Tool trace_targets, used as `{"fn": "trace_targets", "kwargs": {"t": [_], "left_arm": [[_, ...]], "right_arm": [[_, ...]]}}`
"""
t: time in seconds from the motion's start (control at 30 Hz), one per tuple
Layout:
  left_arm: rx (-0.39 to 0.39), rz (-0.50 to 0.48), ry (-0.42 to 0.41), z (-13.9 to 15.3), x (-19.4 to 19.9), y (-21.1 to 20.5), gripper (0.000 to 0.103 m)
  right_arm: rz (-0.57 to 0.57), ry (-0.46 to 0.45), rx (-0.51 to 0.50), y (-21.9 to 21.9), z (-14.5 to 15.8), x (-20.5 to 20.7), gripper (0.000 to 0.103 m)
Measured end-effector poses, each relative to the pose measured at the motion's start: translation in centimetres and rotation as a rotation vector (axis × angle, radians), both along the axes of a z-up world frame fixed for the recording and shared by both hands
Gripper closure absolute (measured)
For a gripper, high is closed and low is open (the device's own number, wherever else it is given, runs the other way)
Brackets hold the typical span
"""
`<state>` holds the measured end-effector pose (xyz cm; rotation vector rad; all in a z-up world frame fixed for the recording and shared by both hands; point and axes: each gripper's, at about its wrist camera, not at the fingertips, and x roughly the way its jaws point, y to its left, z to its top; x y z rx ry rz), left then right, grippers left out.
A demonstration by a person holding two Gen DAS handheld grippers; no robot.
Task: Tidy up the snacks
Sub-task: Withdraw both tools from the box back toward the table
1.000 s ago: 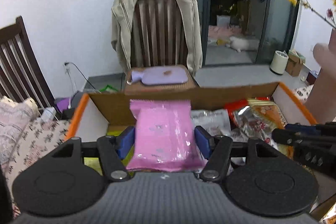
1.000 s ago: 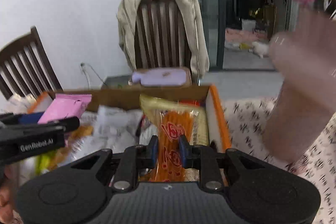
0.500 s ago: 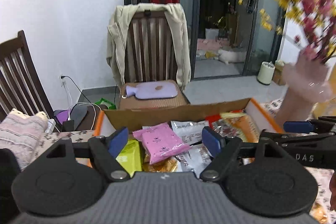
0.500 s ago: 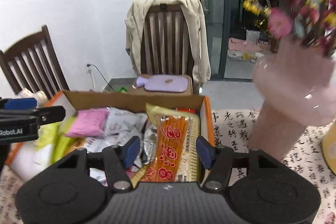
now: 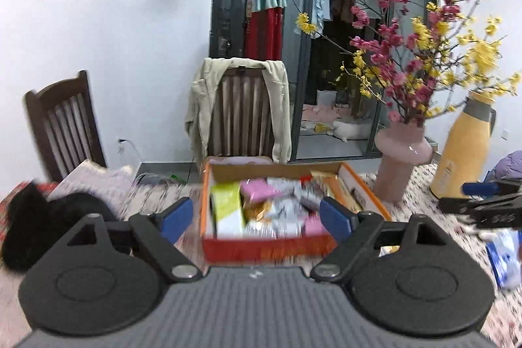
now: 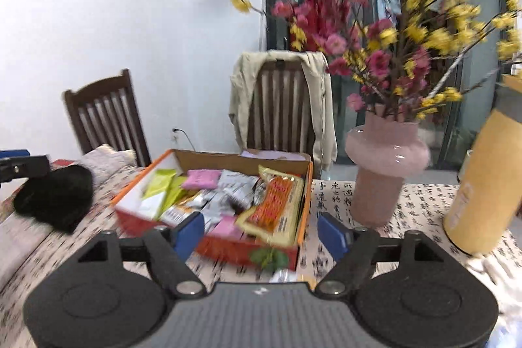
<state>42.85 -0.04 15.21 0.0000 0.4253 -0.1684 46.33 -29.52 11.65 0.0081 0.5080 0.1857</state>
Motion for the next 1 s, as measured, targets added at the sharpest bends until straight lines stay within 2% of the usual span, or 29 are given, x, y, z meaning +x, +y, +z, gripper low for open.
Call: {"fn": "trace_targets", "kwargs": {"t": [0.03,0.1,0.23,0.33,0.47,0.57,0.63,0.73,0.8,1.0], "left_arm": [[0.017,0.007,-0.009,-0.6,-1.9,0.2,0.017],[0.035,0.008,-0.032,-1.9,-5.7,0.6,0.016],[-0.022,0.07,-0.001,-5.5,-12.3,1.7,0.016],[-0.055,0.114,0.025,-8.4,-16.9,2.0,0.016],[-0.064,0.165,0.099,-12.0,-21.6,2.1,0.016],[-0.085,0.177,0.169,-14.3,-24.3,2.3,0.016],[-0.079,0.176,0.187,-15.2,-25.5,2.0,0.016],[-0.085,0.16,0.207,-15.6,-25.7,1.4,0.016],[-0.08,0.158,0.202,-15.5,-25.9,1.0,0.016],[-0.048,0.146,0.207,-15.7,-25.1,-0.5,0.015]], "right_arm": [[0.016,-0.013,0.004,-0.3,0.0,-2.0,0.018],[0.037,-0.03,0.018,-0.7,-0.3,-6.2,0.017],[0.087,-0.069,0.042,-1.1,-2.0,-14.4,0.014],[0.074,-0.062,0.062,-1.1,-4.9,-19.8,0.014],[0.065,-0.063,0.003,-0.1,-9.1,-25.5,0.014],[0.057,-0.043,0.045,-0.2,-12.3,-29.3,0.014],[0.063,-0.042,0.071,-0.4,-14.0,-30.9,0.014],[0.049,-0.023,0.043,-1.1,-15.5,-32.1,0.014],[0.029,-0.016,0.023,-1.6,-15.6,-32.3,0.014],[0.017,-0.018,0.055,-2.7,-15.7,-31.4,0.014]]}}
